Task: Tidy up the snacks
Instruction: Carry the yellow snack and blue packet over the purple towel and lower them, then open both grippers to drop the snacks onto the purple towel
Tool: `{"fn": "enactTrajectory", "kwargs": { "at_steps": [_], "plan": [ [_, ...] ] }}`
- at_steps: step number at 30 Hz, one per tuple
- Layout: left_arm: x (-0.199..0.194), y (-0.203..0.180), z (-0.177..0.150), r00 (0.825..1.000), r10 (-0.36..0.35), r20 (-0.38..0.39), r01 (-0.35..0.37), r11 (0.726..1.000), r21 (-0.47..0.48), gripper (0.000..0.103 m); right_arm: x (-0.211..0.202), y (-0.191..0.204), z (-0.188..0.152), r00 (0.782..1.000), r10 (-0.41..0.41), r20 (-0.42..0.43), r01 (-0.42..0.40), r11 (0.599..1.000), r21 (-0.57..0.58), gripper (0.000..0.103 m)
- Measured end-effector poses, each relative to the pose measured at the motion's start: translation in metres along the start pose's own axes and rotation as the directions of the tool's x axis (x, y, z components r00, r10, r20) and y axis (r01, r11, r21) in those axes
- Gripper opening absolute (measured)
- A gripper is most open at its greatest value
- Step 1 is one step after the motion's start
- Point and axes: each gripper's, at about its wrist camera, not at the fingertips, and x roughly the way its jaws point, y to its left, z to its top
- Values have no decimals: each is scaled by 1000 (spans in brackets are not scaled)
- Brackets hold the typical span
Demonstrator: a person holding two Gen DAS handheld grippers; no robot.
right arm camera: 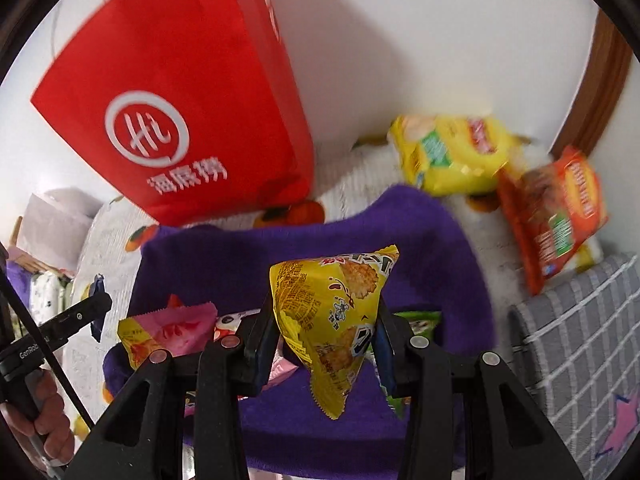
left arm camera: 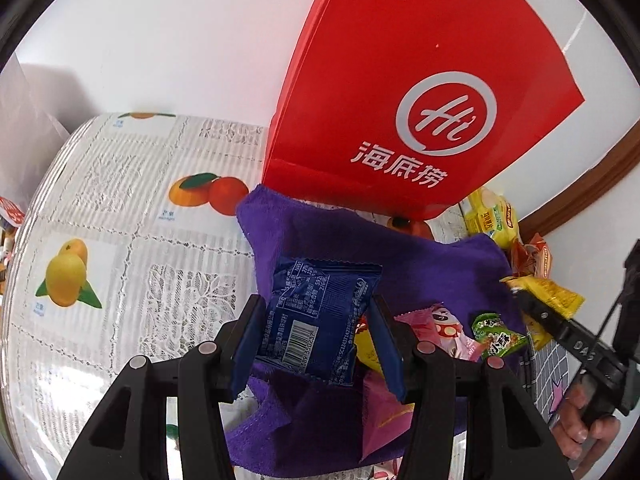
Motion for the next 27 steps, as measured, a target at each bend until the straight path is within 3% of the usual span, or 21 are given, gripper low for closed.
{"fn": "enactTrajectory", "kwargs": {
  "at_steps": [10, 22, 27],
  "plan": [
    [7, 7, 2, 999, -35, -27, 34, 999, -31, 50, 34, -4, -4, 994, 41, -105, -36, 998, 46, 42],
    [14, 2, -2, 995, -71, -65, 70, 997, -25, 50, 46, -2, -6, 989, 21, -146, -17, 1000, 23, 43],
    [21, -4, -6, 991, -113, -78, 111, 994, -23, 50, 43, -1, -5, 989, 21, -148, -19, 1000, 14, 52]
  ]
}}
